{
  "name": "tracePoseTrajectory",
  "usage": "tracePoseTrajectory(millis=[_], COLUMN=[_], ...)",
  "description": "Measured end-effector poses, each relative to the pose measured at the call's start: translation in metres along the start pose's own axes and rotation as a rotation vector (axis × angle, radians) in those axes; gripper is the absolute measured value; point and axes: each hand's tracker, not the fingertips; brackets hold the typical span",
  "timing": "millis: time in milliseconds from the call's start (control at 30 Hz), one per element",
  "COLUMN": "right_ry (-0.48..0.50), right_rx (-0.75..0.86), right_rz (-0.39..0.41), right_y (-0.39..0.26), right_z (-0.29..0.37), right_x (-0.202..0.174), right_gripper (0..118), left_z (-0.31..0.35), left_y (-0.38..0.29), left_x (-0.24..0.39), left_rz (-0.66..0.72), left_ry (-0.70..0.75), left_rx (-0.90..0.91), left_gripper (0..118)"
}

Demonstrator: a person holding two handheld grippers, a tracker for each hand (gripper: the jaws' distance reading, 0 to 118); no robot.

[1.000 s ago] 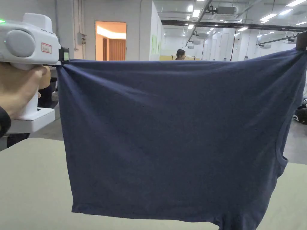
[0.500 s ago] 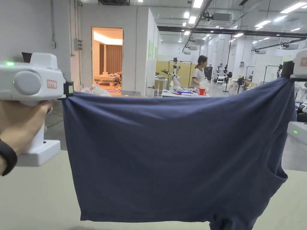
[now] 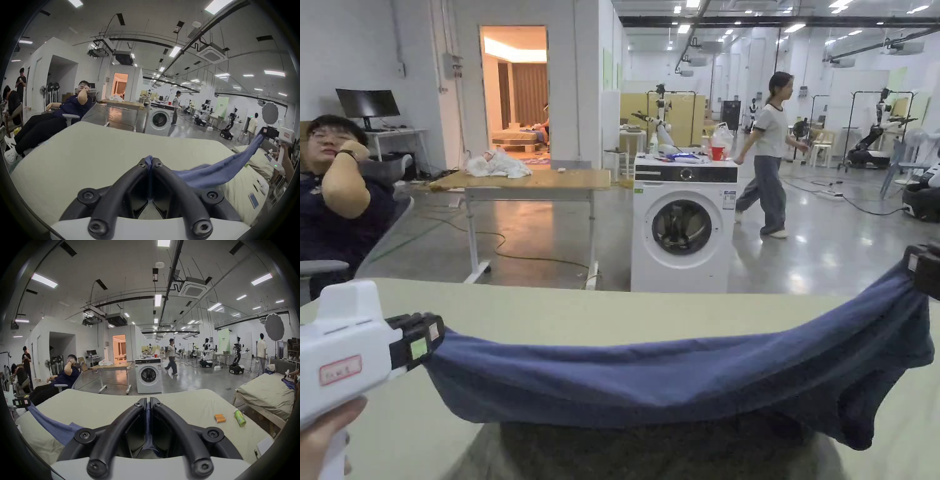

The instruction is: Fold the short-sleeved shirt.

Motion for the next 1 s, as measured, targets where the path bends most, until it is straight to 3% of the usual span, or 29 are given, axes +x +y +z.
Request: tracePoseTrajectory(millis=[100,233,300,400,567,733,800,833,867,900,1000], right_ry=[-0.001,-0.009,-0.050,-0.117,-0.175,-0.203,-0.214,-0.237,-0.269,-0.302,-0.310], right_rx=[-0.003,-0.037,-0.062,-0.137,-0.296,-0.404,-0.467,-0.489,-0.516,-0.508,-0.441], right_rz=[-0.022,-0.101,-0.180,-0.215,-0.344,-0.410,-0.372,-0.341,-0.312,-0.302,-0.351], right_y=[-0.041,-0.106,-0.142,-0.188,-0.252,-0.292,-0.301,-0.304,-0.307,-0.311,-0.302], right_z=[0.061,0.142,0.178,0.218,0.249,0.253,0.253,0.253,0.253,0.256,0.265], right_x=[0.008,0.015,0.018,0.019,0.024,0.032,0.033,0.034,0.036,0.039,0.045], right_gripper=[2,2,2,2,2,2,12,39,64,80,81], left_z=[0.055,0.110,0.135,0.167,0.180,0.173,0.168,0.168,0.169,0.171,0.191], left_y=[-0.038,-0.089,-0.115,-0.150,-0.198,-0.235,-0.244,-0.248,-0.249,-0.247,-0.235], left_x=[-0.005,-0.006,-0.005,-0.004,-0.017,-0.032,-0.033,-0.032,-0.033,-0.034,-0.034], left_rz=[0.073,0.117,0.150,0.155,0.246,0.268,0.214,0.196,0.179,0.179,0.175], left_ry=[-0.071,-0.041,-0.007,-0.002,0.080,0.100,0.143,0.167,0.180,0.196,0.165], left_rx=[0.003,-0.025,-0.050,-0.071,-0.199,-0.280,-0.328,-0.337,-0.342,-0.322,-0.230], left_gripper=[0,0,0,0,0,1,25,56,77,88,90])
